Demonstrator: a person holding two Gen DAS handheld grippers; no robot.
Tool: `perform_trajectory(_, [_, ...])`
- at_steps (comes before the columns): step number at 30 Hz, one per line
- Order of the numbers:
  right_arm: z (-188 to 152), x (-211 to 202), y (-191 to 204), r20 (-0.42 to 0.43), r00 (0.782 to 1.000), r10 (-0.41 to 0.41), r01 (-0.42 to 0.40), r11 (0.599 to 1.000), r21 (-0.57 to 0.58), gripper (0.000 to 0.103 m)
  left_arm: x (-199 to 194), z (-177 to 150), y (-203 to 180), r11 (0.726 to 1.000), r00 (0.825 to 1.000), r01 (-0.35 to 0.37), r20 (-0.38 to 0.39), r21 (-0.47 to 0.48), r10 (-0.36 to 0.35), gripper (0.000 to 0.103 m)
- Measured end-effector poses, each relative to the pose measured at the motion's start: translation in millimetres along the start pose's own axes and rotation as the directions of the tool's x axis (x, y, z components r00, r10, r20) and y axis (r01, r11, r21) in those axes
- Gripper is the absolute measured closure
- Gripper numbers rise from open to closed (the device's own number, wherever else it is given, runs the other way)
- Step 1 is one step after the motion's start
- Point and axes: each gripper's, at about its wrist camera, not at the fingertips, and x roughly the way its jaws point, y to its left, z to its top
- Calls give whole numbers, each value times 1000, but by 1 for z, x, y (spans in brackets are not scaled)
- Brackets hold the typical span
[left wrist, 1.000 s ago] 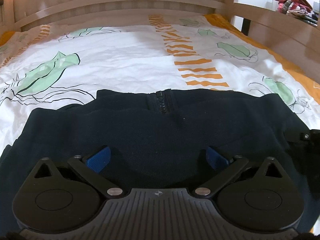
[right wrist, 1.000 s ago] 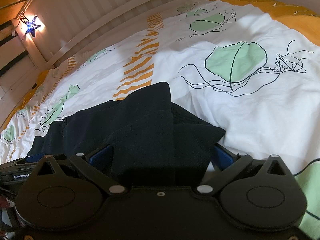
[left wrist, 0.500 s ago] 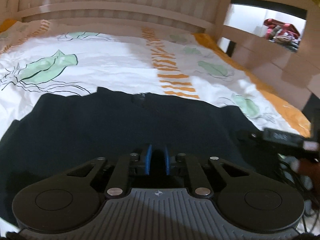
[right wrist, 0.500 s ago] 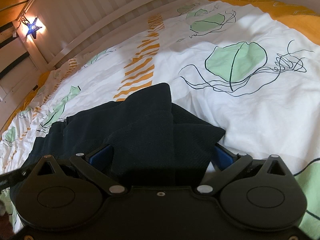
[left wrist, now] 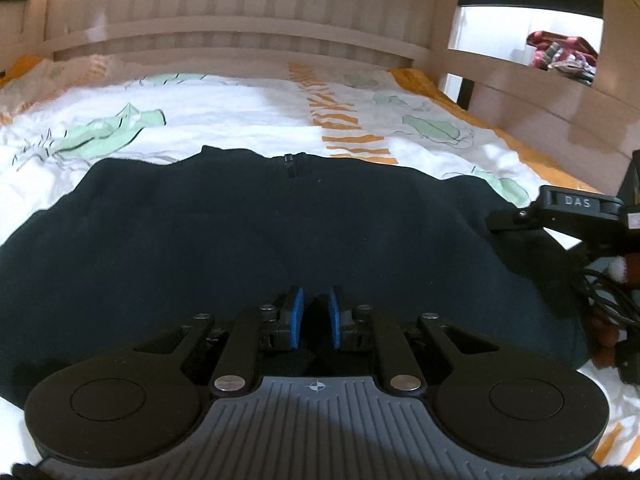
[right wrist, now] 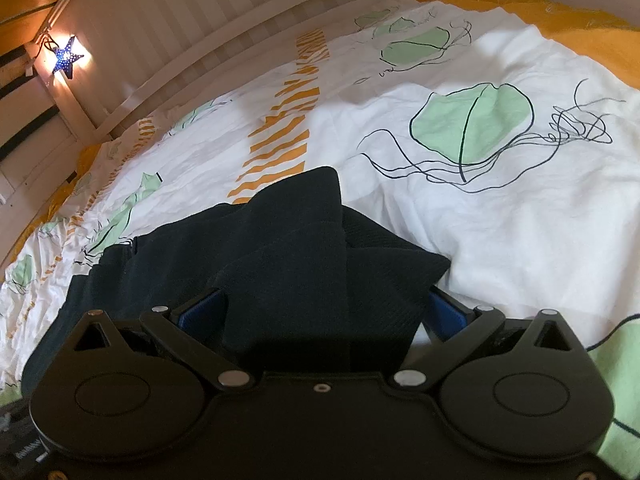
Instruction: Fold large clothes
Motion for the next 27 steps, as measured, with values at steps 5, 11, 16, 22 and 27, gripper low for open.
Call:
perform_trajectory(5, [10,-4,-7,-103,992,70,-63,995,73,0,-1,-3,3,1000,1000,11,3,-14,-11,87])
perform_trajectory(11, [18,-5,-21,-265,939,221,-175,967,185,0,-1,-5,6,999,1000,13,6,-36,-13,87])
perform_trajectory(16, [16,-5,-29,-291,924,246,-176,953,246,57,-2,-5,7,999,1000,14,10,-46,-13,87])
perform_trajectory(22, [15,-17,-17,-233,942,239,-189,957,218,71,-6,1,8,998,1000,12,-3,-64,-12,88])
perform_trajectory(27, [29,-36,9,-190,954,231,-197,964,180,73,-29,-3,8,994,1000,16,25,-109,-13,88])
